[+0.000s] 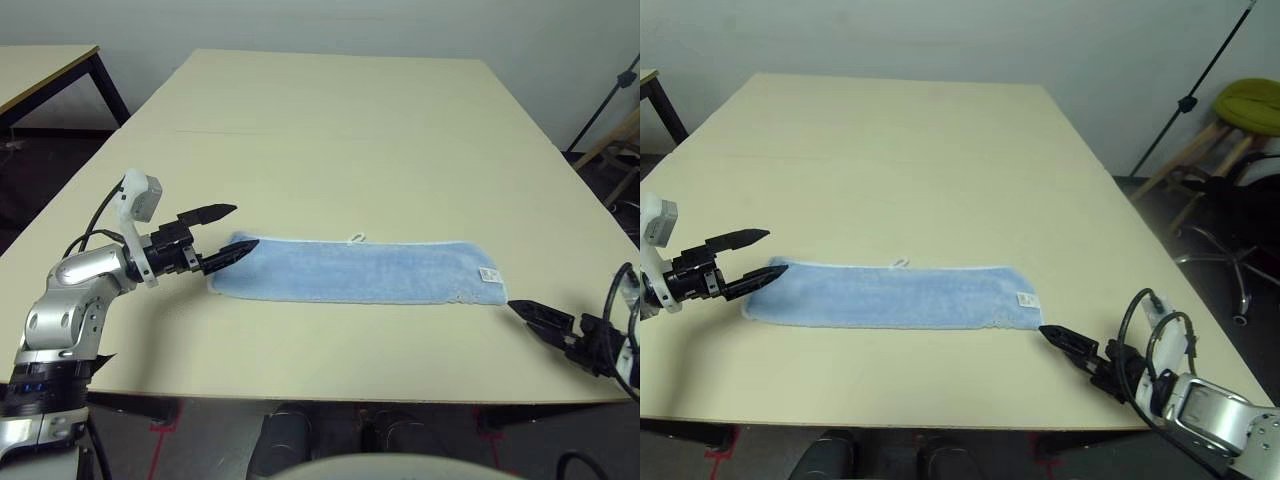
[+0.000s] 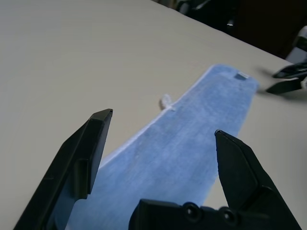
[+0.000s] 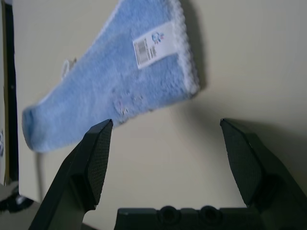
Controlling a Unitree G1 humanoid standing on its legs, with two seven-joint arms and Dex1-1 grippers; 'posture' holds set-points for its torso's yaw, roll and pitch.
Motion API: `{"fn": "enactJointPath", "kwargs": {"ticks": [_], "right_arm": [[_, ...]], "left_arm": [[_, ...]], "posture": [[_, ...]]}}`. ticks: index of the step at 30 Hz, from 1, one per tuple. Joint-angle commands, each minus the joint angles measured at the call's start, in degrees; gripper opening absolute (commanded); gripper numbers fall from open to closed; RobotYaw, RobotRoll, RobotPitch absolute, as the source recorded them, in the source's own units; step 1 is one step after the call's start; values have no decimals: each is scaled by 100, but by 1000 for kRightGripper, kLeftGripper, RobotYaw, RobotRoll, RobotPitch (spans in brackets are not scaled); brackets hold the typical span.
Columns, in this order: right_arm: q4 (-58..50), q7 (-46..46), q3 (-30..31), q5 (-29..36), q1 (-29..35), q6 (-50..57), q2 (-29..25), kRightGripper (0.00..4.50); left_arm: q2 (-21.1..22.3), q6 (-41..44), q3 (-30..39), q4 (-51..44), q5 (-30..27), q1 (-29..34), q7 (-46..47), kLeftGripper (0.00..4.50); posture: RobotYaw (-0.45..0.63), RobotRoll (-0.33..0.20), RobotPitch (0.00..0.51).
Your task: Fold the towel and set it aside.
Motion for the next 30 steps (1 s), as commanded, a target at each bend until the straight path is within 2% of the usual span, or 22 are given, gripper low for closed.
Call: {"fn": "enactJointPath", "kwargs": {"ticks": [1, 10, 14, 19, 23, 30], "right_arm": [[181, -536, 245, -322, -275, -148, 503, 4500], [483, -1172, 463, -759, -843, -871, 1291, 4500], [511, -1361, 526, -922, -864, -1297, 1461, 3493], [353, -1297, 648, -1043, -713, -1806, 1472, 1516], [239, -1020, 869, -1459, -492, -2457, 1188, 28], [226, -624, 815, -1660, -248, -3179, 676, 28]], "left_arm": [[98, 88, -2, -160, -124, 93, -226, 4478], [260, -39, -18, -274, 5, 354, -386, 4478], [204, -66, -58, -291, 50, 365, -326, 4500], [175, -93, -98, -247, 95, 355, -318, 4500], [150, -129, -154, -165, 141, 292, -327, 4500], [107, -143, -253, -90, 175, 225, -338, 4500]], "posture": [[93, 0, 65], [113, 0, 51], [114, 0, 52], [114, 0, 52], [94, 0, 56], [82, 0, 65]]}}
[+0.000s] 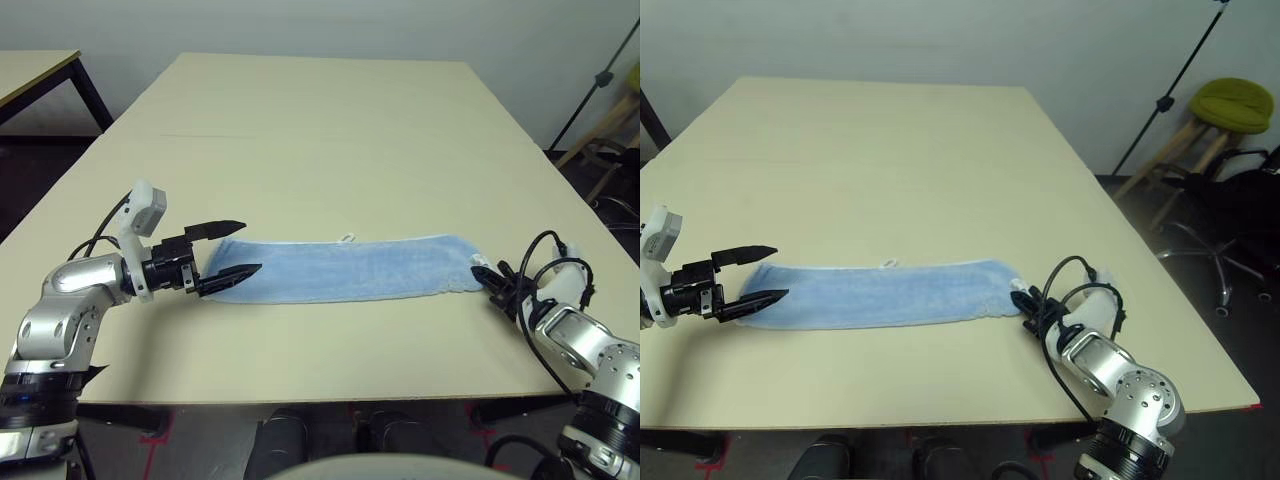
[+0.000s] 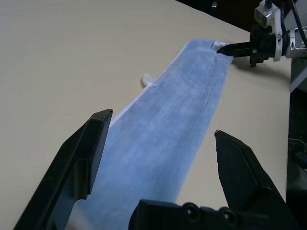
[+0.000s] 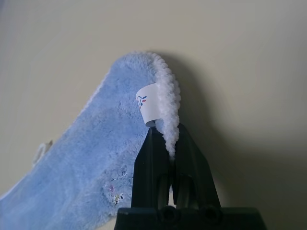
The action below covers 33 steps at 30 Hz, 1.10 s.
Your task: Fold the towel and set it aside.
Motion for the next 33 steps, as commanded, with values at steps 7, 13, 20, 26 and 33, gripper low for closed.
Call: {"fn": "enactJointPath", "kwargs": {"ticks": [7, 13, 20, 26, 33], "right_arm": [[180, 660, -316, -277, 483, -581, -1032, 28], [-91, 1689, 100, -461, 589, -795, -1919, 28], [-1262, 2790, 1849, -402, 362, -330, -2463, 28], [-1282, 3049, 2874, -724, 124, -223, -2447, 28], [-1055, 3344, 3428, -1067, 14, -304, -2353, 28]], "left_arm": [[-47, -53, -137, 81, 98, -27, -44, 4500], [-55, -54, -160, 118, 121, -61, -50, 4500], [-104, -57, -235, 122, 143, -155, -7, 4500], [-130, -29, -195, -25, 112, -22, 98, 4500], [-109, -12, -126, -150, 69, 127, 204, 4500]], "posture": [[75, 0, 72], [68, 0, 71], [72, 0, 70], [98, 0, 72], [117, 0, 75]]}}
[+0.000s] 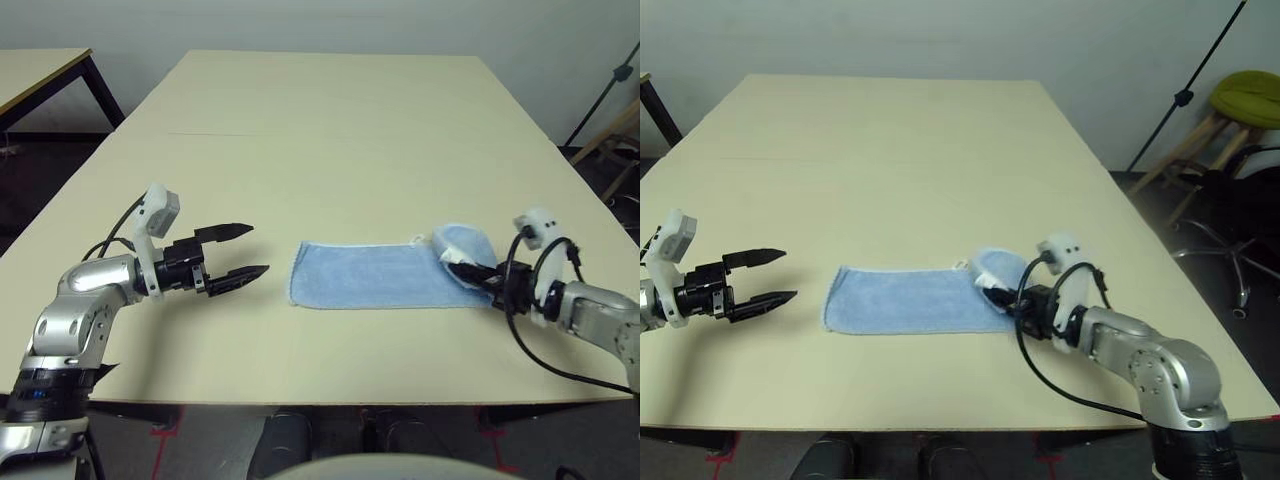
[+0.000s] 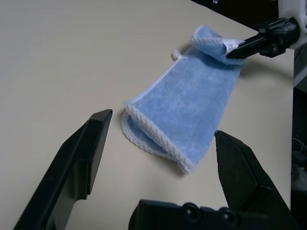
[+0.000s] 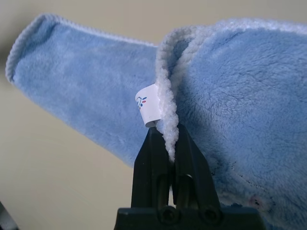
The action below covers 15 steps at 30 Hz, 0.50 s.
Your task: Fold the towel and set it aside.
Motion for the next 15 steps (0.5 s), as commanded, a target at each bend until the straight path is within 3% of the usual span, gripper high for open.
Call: {"fn": "enactJointPath", "kwargs": {"ticks": [1, 9, 12, 15], "right_arm": [[138, 129, 296, -212, -88, 3, 48, 28], [-69, 15, 563, -198, -396, 394, 327, 28], [-302, 129, 436, 4, -441, 697, 170, 730], [-605, 489, 258, 346, -449, 1095, -290, 1701]], "left_arm": [[7, 1, 56, -102, 14, 97, 47, 4500], [-30, 17, 11, -161, 15, 112, 147, 4500], [-63, 244, -49, -180, 62, 12, 413, 4500], [-102, 450, -127, -250, 62, -112, 599, 4500]], "posture": [[121, 0, 75], [122, 0, 72], [118, 0, 65], [107, 0, 62]]}}
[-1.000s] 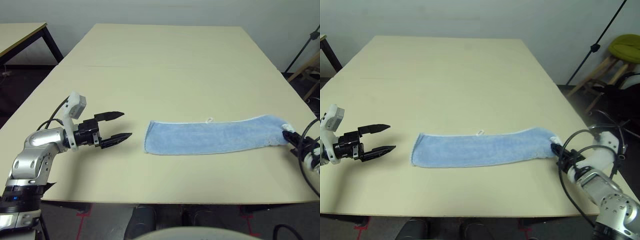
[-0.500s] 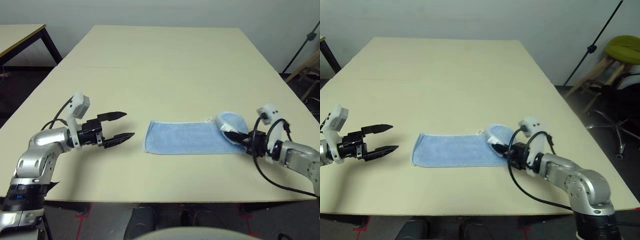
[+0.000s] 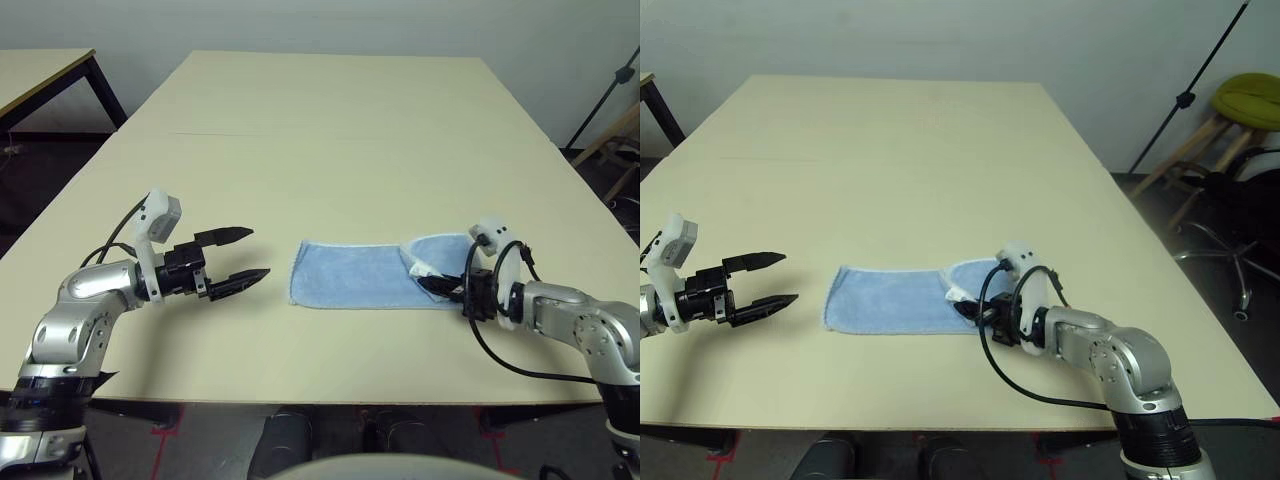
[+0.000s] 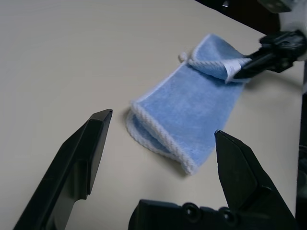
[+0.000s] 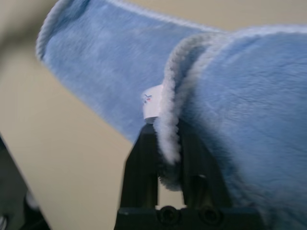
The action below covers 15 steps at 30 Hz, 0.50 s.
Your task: Fold the towel and set it aside.
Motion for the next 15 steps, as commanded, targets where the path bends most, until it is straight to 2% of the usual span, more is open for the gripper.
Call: {"fn": "enactJointPath", "kwargs": {"ticks": [1, 3, 7, 10, 13, 15], "right_arm": [[-436, 469, -274, 493, -55, 534, -586, 2092], [-578, 725, -403, 699, -82, 758, -1008, 2842], [-584, 1057, -647, 626, -127, 636, -1682, 4348], [-294, 1340, -1228, 558, -123, 118, -1817, 4468], [564, 1362, -1489, -348, -131, -1293, -1710, 4468], [1241, 1134, -1501, -922, -289, -2221, -1433, 4468]], "left_arm": [[-27, 269, -141, -195, 58, -136, 190, 4500], [-29, 358, -265, -220, 132, -244, 253, 4500], [-92, 768, -513, -267, 267, -635, 609, 4500], [-288, 1071, -710, -347, 230, -1120, 836, 4500], [-646, 1128, -1070, -372, 246, -1645, 808, 4500], [-943, 934, -1310, -248, 343, -1921, 734, 4500]], "posture": [[107, 0, 62], [99, 0, 60], [91, 0, 57], [89, 0, 55], [80, 0, 51], [78, 0, 50]]}}
